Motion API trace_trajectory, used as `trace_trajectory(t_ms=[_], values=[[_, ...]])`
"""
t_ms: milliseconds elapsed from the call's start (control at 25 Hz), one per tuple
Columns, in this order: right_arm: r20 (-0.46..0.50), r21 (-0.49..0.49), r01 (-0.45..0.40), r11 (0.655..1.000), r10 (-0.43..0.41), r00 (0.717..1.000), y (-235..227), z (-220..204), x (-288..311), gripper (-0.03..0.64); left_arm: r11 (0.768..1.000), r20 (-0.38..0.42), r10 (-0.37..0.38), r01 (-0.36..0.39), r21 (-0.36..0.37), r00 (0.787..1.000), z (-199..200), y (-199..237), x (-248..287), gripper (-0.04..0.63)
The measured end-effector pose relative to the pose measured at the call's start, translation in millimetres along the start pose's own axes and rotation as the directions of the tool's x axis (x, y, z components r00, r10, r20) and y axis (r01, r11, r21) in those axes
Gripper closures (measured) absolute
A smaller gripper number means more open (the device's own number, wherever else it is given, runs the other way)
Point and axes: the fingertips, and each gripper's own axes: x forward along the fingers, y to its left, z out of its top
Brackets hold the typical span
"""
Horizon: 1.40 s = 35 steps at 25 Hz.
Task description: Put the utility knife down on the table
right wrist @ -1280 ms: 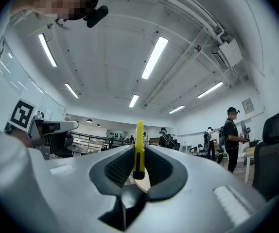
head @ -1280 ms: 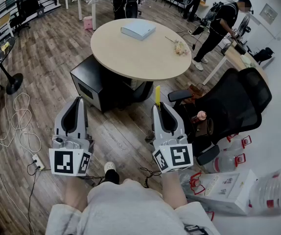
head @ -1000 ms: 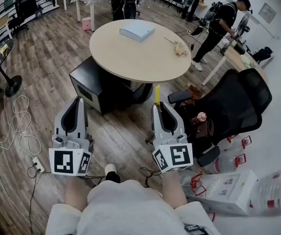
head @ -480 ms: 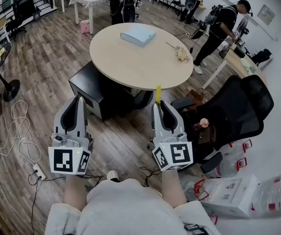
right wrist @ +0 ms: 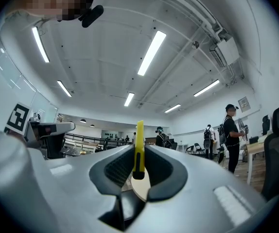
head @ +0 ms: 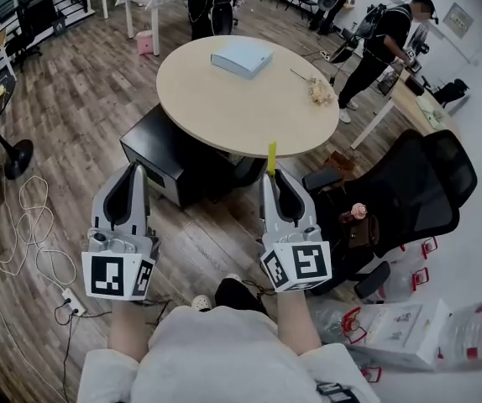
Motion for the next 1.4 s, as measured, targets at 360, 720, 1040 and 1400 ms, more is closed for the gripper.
trace_trajectory(t_ms=[360, 720, 1040, 1400], values=[[-0.009, 0.032, -0.015, 0.999, 0.016, 1.0, -24.8, -20.1, 56.1, 0.543, 1.0, -0.022, 0.004, -0.004, 0.002, 1.0, -28.8, 15.7, 51.8, 0.586], [0.002, 0.019, -0.066, 0.998, 0.066, 0.998, -70.5, -25.2, 141.0, 0.543, 0.999, -0.003, 0.035, -0.035, 0.021, 0.999, -45.3, 29.5, 139.8, 0.586], [0.02, 0.018, -0.109, 0.994, 0.109, 0.994, -117.7, -27.1, 204.4, 0.543, 0.998, 0.011, 0.054, -0.054, 0.041, 0.998, -59.1, 28.5, 213.5, 0.586], [0.036, 0.032, -0.135, 0.99, 0.134, 0.99, -165.3, -39.2, 242.9, 0.543, 0.997, 0.026, 0.034, -0.036, 0.072, 0.999, -76.8, 6.1, 273.9, 0.586]])
